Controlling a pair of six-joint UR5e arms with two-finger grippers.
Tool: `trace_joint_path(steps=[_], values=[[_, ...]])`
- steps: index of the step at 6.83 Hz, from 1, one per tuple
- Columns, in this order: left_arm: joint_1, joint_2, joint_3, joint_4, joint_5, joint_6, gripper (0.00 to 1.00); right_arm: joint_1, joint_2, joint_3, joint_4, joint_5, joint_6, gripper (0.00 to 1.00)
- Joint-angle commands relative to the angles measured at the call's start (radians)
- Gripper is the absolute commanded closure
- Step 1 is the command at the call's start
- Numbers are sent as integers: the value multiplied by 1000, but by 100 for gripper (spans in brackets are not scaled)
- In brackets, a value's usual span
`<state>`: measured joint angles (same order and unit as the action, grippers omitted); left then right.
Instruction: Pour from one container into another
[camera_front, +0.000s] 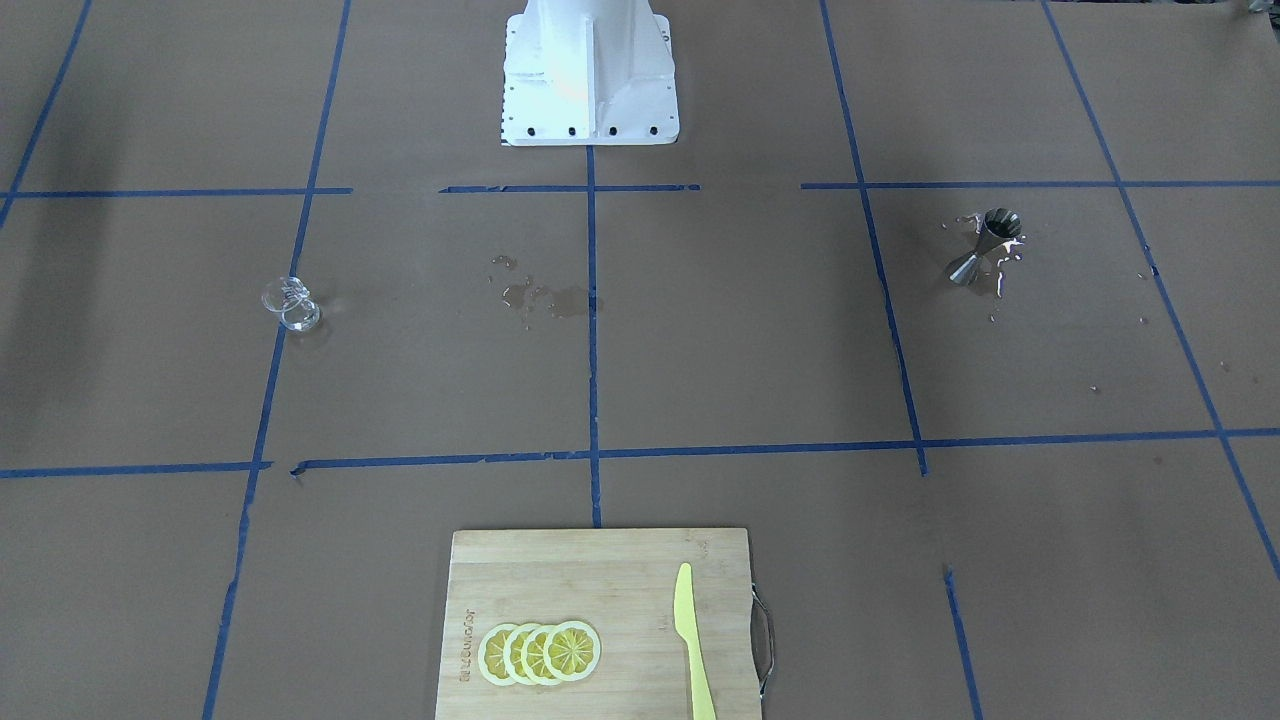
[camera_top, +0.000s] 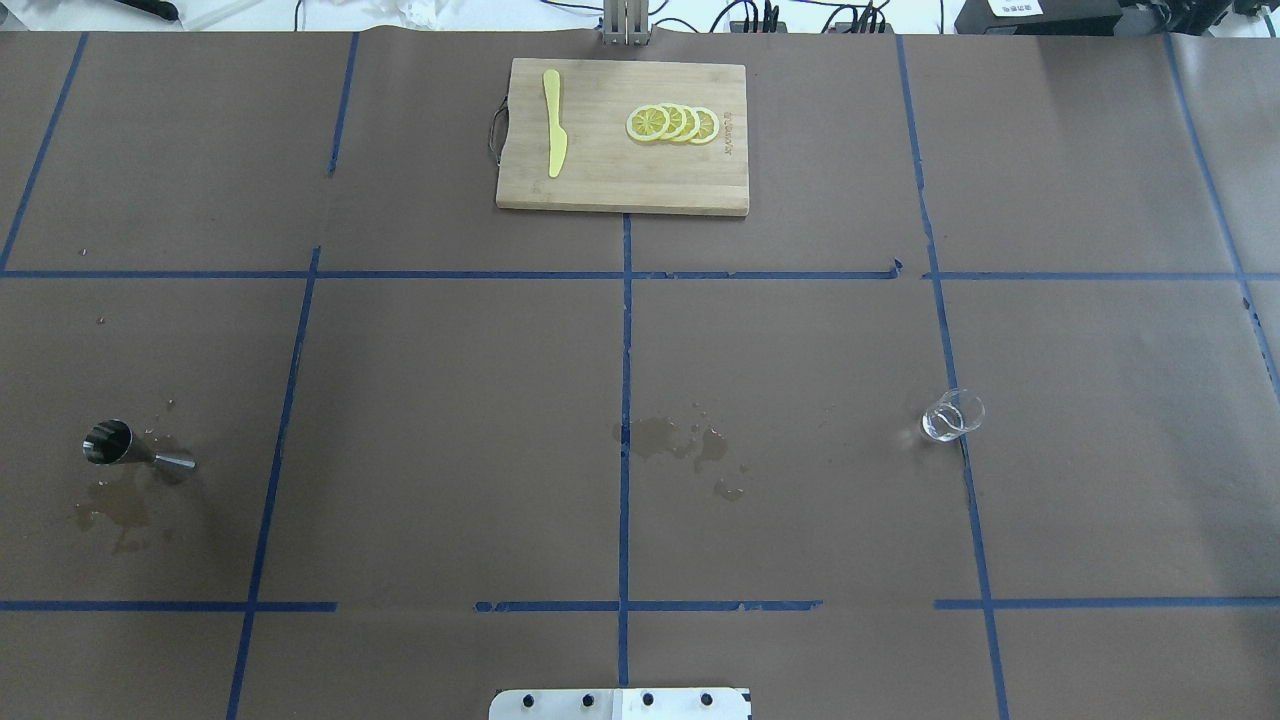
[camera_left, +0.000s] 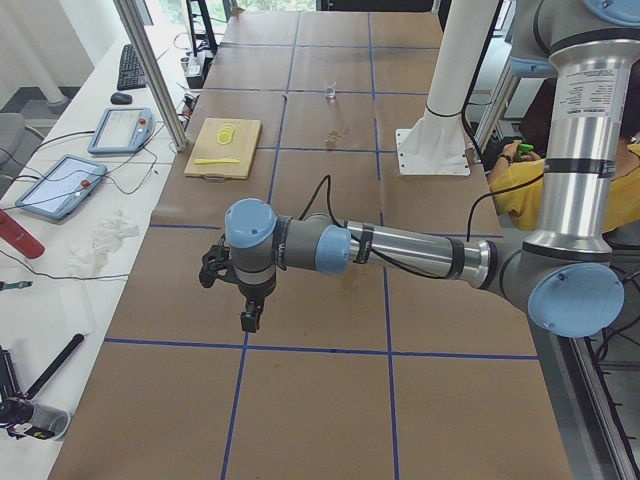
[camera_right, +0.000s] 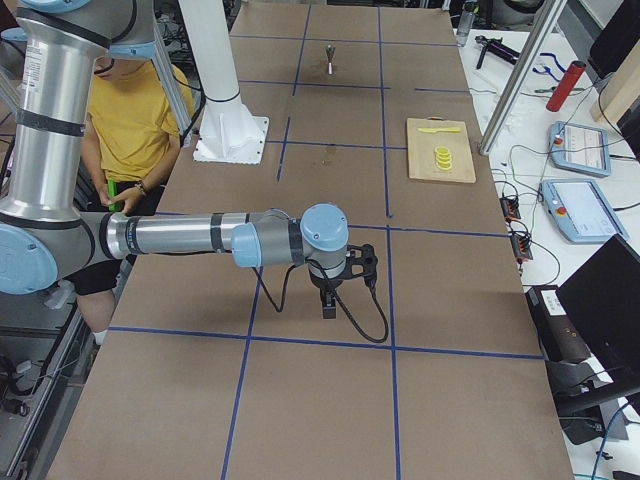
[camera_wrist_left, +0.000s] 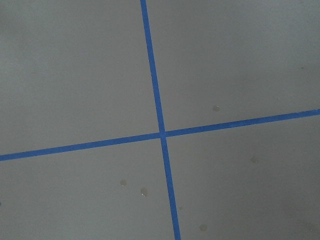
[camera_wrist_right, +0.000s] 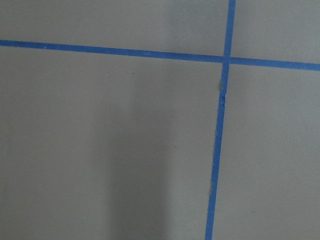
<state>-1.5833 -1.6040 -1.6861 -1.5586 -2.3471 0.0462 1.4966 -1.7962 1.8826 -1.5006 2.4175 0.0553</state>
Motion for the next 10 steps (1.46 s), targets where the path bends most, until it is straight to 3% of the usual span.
trace_joint_path(steps=[1, 3, 6, 8, 10], values=[[-20, 6, 15, -3, -12, 1, 0, -38, 29, 21, -7, -3, 1, 0], [-26, 7, 6, -1, -11, 0, 0, -93, 85, -8, -6, -6, 4, 0], [-70, 102, -7, -27, -12, 1, 0, -133, 152, -43, -18, 0, 11, 0], [-78, 105, -26, -31, -9, 1, 0, -131, 133, -45, -18, 5, 11, 0], [-78, 105, -21, -121, -12, 0, 0, -133, 120, -60, -18, 2, 9, 0]])
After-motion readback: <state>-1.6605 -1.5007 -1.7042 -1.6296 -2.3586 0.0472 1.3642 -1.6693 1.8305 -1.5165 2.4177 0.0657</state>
